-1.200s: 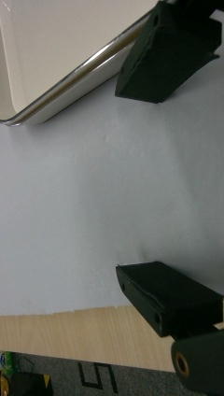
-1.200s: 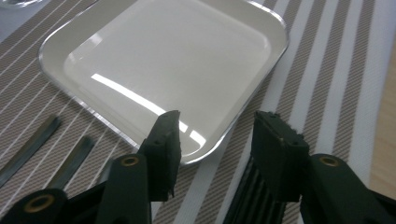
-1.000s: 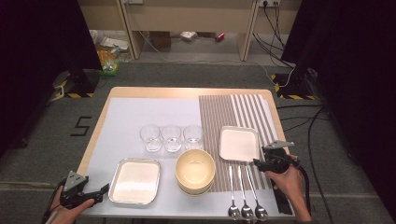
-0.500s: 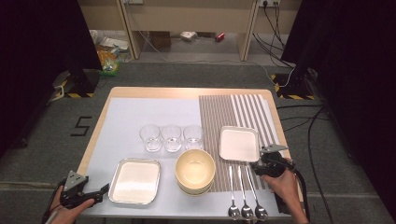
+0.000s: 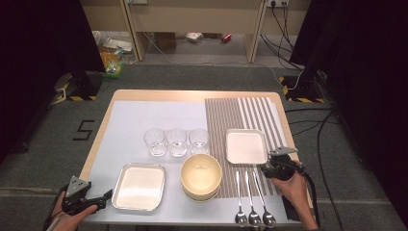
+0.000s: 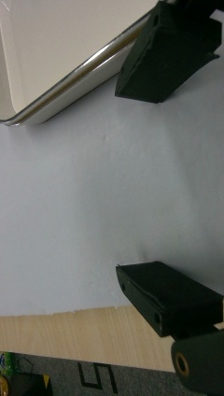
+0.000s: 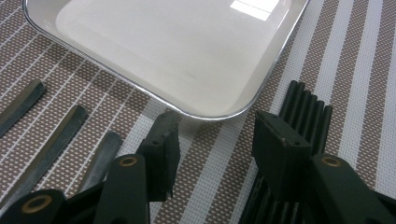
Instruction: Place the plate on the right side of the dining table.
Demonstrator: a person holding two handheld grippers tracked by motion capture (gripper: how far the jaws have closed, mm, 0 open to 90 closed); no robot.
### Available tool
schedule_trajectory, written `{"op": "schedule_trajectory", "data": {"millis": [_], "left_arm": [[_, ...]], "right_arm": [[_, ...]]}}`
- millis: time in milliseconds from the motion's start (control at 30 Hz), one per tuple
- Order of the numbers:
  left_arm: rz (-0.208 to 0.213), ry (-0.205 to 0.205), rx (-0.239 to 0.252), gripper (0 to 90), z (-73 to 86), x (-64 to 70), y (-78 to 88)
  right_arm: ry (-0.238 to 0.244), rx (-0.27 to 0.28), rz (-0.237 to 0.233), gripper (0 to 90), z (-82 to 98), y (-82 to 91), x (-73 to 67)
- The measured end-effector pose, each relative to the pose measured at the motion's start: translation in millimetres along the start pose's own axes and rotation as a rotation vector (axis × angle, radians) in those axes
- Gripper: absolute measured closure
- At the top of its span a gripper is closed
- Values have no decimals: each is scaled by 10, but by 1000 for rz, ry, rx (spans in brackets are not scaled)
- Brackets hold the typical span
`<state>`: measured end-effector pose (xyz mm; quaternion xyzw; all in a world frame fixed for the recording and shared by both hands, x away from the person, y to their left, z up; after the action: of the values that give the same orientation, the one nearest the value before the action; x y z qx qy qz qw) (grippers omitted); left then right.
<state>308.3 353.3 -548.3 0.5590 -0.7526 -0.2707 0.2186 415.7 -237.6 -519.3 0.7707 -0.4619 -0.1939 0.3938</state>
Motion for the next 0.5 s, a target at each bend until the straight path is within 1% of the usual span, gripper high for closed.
{"op": "schedule_trajectory", "data": {"millis": [67, 100, 167, 233, 267, 433, 467, 500], "left_arm": [[0, -1, 0, 113, 0, -1, 0], [0, 0, 0, 113, 0, 0, 0], [0, 0, 0, 113, 0, 0, 0], [0, 0, 1, 113, 0, 0, -1], [0, 0, 0, 113, 0, 0, -1], [0, 0, 1, 113, 0, 0, -1], [-1, 0, 0, 113, -1, 0, -1], [-1, 0, -1, 113, -1, 0, -1]], "right_arm": [[7, 7, 10, 516, -9, -8, 25], [2, 2, 6, 516, -12, -7, 26], [3, 6, 16, 516, -21, -10, 45], [-2, 2, 7, 509, -22, -6, 41], [-7, 7, -2, 504, -27, 4, 30], [-12, 58, 0, 467, -104, 108, 27], [-20, 65, -8, 465, -118, 124, 16], [-17, 75, -18, 459, -133, 127, 6]]}}
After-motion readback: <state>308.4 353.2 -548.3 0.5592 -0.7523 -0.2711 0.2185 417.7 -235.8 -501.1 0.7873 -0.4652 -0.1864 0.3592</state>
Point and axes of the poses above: each handheld gripper's, and its own axes: y roughly backward along the jaws, z roughly out of its underside, x roughly to its right, the point moved 6 cm from there along -y, roughly forward along the jaws, and after that the axes turned 1 degree about -z, right-handed, at the moved point
